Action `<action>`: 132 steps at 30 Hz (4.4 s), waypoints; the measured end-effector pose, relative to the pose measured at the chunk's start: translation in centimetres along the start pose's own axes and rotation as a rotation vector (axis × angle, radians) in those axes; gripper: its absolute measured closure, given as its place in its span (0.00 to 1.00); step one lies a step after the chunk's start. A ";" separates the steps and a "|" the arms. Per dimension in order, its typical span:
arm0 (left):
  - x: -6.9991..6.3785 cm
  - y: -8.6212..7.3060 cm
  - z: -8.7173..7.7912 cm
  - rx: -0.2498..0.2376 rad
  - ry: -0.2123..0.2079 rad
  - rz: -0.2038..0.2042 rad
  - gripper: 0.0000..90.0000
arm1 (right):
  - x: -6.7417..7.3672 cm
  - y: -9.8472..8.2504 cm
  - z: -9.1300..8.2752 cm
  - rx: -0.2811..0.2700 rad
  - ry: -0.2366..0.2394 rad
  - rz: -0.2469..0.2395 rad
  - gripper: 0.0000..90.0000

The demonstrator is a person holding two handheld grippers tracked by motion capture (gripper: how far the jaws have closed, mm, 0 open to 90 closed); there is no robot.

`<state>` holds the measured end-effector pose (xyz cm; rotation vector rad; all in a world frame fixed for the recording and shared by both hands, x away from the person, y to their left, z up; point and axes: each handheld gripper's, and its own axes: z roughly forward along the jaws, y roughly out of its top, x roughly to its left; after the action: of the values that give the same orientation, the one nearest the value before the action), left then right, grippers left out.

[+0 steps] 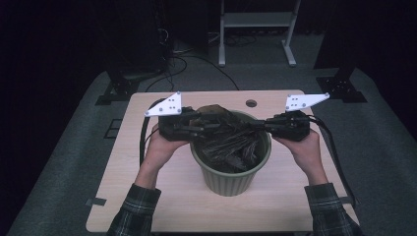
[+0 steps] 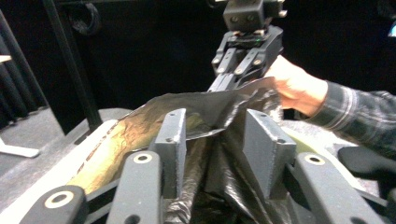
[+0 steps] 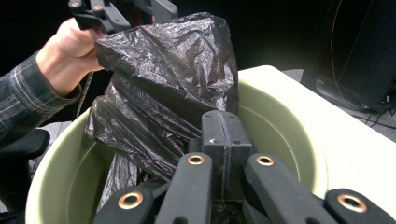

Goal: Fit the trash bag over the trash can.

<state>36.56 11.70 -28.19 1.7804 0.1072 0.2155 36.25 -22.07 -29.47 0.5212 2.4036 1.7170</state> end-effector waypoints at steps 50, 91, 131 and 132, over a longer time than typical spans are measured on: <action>1.9 -8.5 -10.4 0.019 0.249 -0.205 1.00 | -2.6 -4.4 -5.1 0.034 -0.152 0.109 1.00; 1.4 -2.9 -7.3 -0.004 0.234 -0.152 0.46 | 1.1 4.0 -3.9 -0.050 -0.061 -0.008 0.61; 2.4 -3.1 -7.9 0.093 0.200 -0.191 1.00 | -0.2 0.1 -6.0 -0.010 -0.204 0.034 1.00; 2.5 -3.1 -8.5 0.092 0.215 -0.190 1.00 | -0.3 -0.1 -6.1 -0.011 -0.212 0.038 1.00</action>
<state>37.41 20.96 -29.28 1.8217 0.4447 0.2675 34.61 -27.65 -27.49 0.7130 2.2488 1.5982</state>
